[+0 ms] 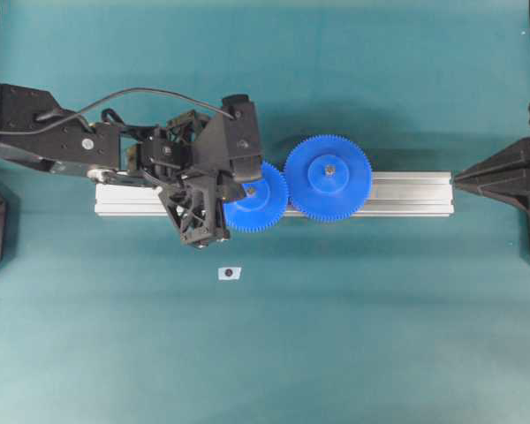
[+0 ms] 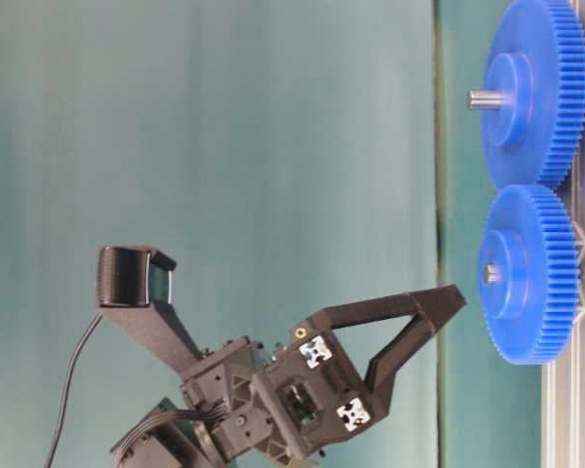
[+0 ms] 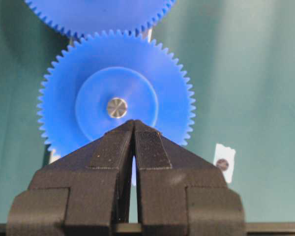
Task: Find the location of the shaft and insert the small gear.
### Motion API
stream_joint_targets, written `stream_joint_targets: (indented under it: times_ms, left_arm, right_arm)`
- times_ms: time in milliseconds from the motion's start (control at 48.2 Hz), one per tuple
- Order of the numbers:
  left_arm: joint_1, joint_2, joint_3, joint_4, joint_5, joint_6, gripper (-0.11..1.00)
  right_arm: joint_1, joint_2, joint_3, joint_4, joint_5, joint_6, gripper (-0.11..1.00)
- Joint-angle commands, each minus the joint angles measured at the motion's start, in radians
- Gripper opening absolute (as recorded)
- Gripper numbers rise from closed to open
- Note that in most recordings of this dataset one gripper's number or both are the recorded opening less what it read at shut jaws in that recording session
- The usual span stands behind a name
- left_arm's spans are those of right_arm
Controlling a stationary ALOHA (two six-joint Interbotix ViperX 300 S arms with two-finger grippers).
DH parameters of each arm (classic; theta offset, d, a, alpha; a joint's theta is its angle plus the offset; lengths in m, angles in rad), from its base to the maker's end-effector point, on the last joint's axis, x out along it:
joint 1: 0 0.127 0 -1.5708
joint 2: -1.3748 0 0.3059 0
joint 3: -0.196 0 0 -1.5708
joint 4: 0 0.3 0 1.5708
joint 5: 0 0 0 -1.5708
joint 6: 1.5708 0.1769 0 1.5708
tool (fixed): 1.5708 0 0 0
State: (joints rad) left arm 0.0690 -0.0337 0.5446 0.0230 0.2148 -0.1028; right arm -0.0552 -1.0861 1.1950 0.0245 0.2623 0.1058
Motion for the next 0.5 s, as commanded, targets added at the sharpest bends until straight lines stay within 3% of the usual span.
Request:
stream_joint_targets:
  times_ms: [0, 477]
  left_arm:
    - [-0.005, -0.018, -0.025, 0.003, -0.006, 0.000, 0.00]
    - [-0.023, -0.133, 0.021, 0.003, 0.000, -0.012, 0.00]
  right_arm:
    - [-0.002, 0.003, -0.011, 0.003, -0.003, 0.009, 0.11]
    - [-0.002, 0.005, -0.012, 0.003, -0.005, 0.009, 0.11]
